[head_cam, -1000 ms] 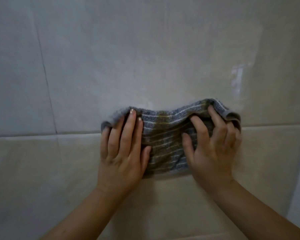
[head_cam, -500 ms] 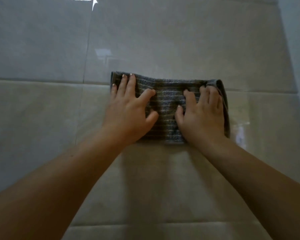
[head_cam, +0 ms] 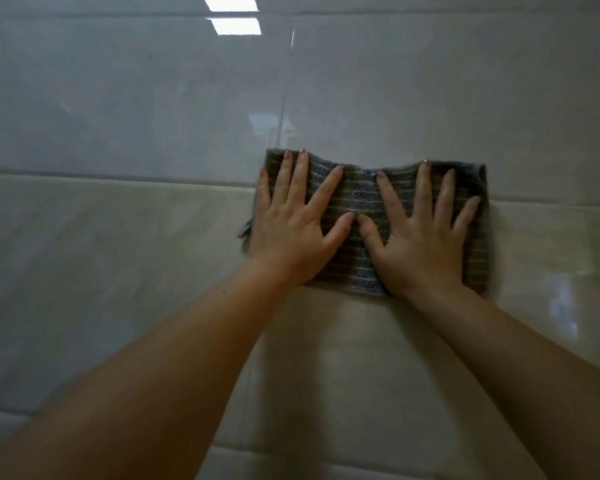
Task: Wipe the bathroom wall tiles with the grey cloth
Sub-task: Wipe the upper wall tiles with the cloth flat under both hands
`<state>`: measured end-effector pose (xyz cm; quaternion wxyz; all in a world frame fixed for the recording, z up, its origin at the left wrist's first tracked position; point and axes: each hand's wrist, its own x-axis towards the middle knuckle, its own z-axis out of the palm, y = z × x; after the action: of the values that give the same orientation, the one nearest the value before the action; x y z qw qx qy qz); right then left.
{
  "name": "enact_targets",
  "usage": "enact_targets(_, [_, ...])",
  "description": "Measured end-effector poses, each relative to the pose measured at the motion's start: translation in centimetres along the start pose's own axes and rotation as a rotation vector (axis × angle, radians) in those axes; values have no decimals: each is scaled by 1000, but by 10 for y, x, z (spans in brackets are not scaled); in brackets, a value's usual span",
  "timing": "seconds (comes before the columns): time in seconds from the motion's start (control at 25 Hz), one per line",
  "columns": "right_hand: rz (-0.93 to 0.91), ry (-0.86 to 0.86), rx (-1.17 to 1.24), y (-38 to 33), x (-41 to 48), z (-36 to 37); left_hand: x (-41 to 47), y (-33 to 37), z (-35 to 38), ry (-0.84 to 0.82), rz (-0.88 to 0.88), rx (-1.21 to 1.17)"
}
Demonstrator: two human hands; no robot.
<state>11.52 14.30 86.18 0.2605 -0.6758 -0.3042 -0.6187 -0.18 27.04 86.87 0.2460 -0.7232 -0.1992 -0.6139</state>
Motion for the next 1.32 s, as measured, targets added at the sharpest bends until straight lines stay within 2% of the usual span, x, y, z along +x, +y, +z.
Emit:
enact_targets(0.16, [-59, -9, 37, -26, -14, 2, -23, -25, 3, 29, -19, -37])
enact_targets(0.36, [-135, -1, 12, 3, -76, 7, -87, 7, 10, -10, -3, -53])
enact_targets(0.56, [31, -36, -16, -1, -11, -2, -8, -1, -2, -26, 30, -11])
enact_targets(0.64, [23, -43, -3, -13, 11, -3, 8, -13, -3, -5, -24, 3])
enact_targets(0.72, [-61, -35, 25, -14, 9, -2, -3, -13, 0, 16, -89, -3])
enact_targets(0.84, [-159, -33, 35, 21, -7, 0, -17, 20, 2, -2, -129, -9])
enact_targets(1.04, [27, -28, 10, 102, -14, -10, -4, 110, 8, -6, -44, -110])
enact_targets(1.16, [37, 22, 24, 100, -46, -8, -37, 112, 18, 12, 2, -80])
enact_targets(1.32, [-120, 3, 33, 97, -65, 1, -56, 102, 22, 26, 17, -20])
